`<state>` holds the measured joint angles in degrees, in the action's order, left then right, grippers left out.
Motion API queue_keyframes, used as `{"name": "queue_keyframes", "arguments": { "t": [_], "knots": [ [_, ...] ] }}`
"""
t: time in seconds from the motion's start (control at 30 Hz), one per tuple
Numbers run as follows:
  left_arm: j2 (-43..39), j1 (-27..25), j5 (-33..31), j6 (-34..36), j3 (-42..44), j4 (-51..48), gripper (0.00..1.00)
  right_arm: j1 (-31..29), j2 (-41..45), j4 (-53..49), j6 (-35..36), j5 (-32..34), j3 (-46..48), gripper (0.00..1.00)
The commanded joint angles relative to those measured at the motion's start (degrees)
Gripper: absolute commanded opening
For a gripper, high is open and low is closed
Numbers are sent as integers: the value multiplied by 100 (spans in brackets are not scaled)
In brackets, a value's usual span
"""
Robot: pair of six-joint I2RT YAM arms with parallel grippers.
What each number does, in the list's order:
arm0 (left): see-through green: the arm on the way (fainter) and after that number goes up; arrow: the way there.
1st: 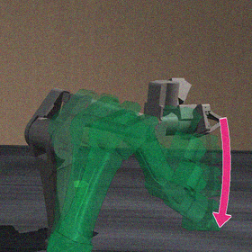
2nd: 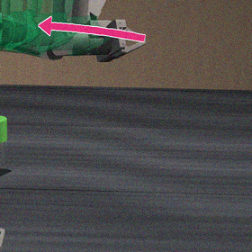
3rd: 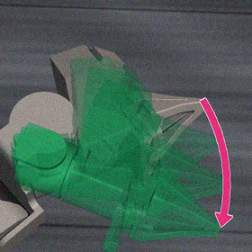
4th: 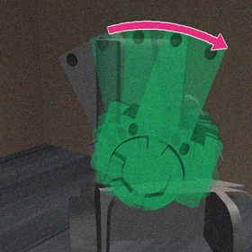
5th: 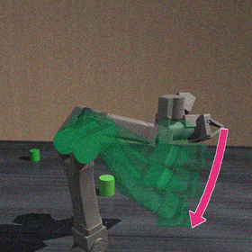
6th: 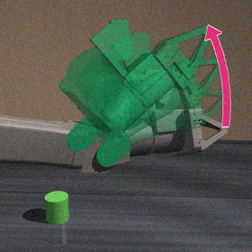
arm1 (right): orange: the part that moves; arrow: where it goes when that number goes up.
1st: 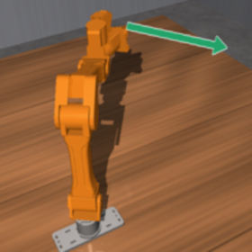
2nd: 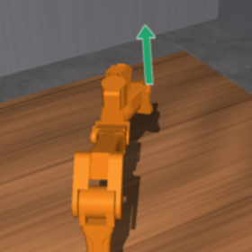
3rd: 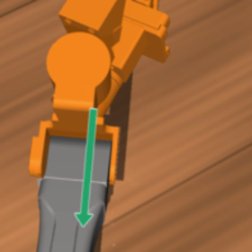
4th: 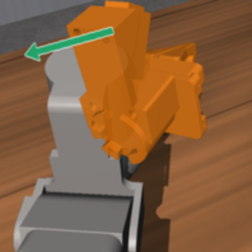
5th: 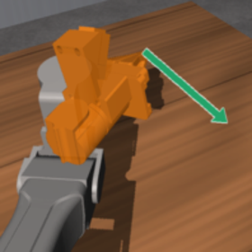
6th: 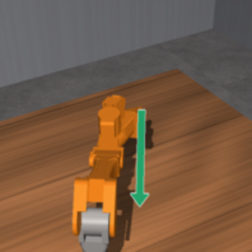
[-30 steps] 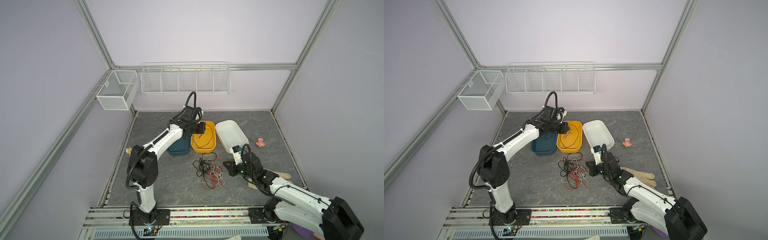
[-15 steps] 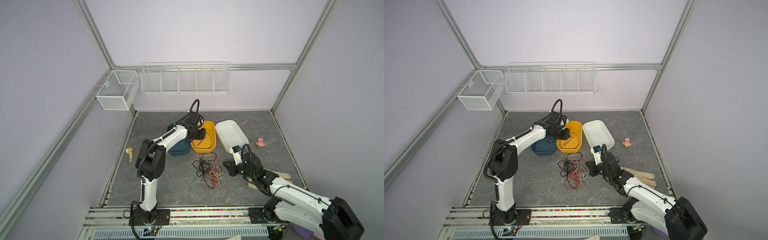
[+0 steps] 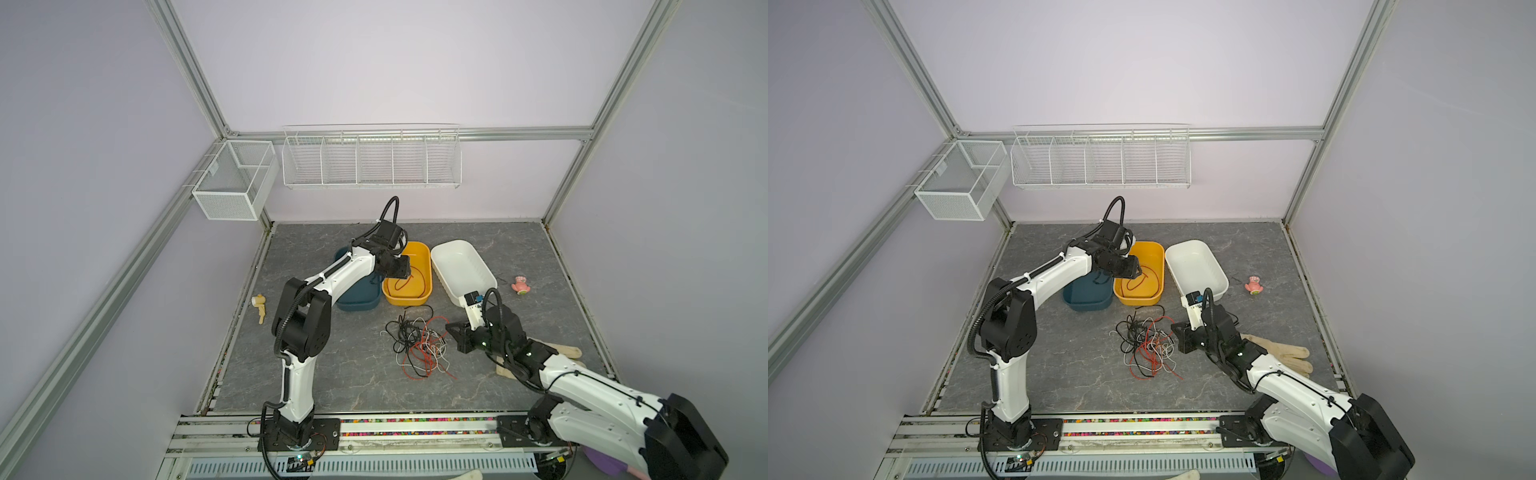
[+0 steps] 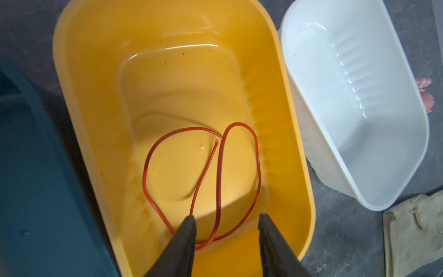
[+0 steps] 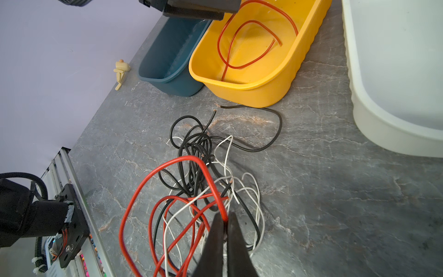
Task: Untangle the cables
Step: 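Lower the red cable into the yellow tub and open the left gripper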
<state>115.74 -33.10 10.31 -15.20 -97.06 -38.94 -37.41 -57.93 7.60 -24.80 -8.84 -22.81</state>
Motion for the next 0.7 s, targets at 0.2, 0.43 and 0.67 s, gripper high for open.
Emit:
{"name": "queue_keyframes", "arguments": {
  "t": [0.2,0.43,0.67],
  "knots": [
    [-498,23,-282,153,-546,-652,64,-57,67,41,114,-9,76,6],
    [-1821,-38,-317,-585,546,-583,81,-57,106,71,115,-60,101,6],
    [-3444,-337,-398,-1389,2447,-242,92,-74,183,127,168,-53,139,6]
  ]
}}
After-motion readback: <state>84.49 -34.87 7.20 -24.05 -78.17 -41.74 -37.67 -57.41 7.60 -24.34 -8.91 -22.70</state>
